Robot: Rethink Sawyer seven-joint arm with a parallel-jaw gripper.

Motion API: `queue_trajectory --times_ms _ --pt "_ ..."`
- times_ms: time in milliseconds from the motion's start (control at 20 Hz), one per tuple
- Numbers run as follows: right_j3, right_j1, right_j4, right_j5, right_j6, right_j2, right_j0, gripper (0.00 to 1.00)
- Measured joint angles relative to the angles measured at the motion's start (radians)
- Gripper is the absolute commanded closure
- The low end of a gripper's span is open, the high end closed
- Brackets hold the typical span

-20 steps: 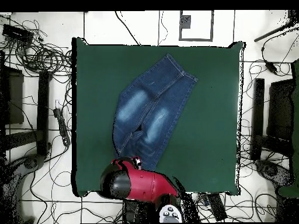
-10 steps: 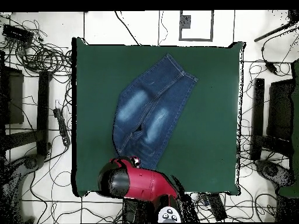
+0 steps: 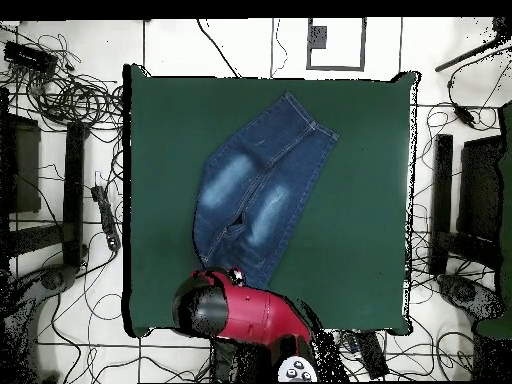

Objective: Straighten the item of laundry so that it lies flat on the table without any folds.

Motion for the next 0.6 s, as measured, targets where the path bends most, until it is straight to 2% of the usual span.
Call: queue_trajectory --times_ms 600 --pt "0.000 0.000 0.000 -0.035 0.000 0.000 0.000 0.00"
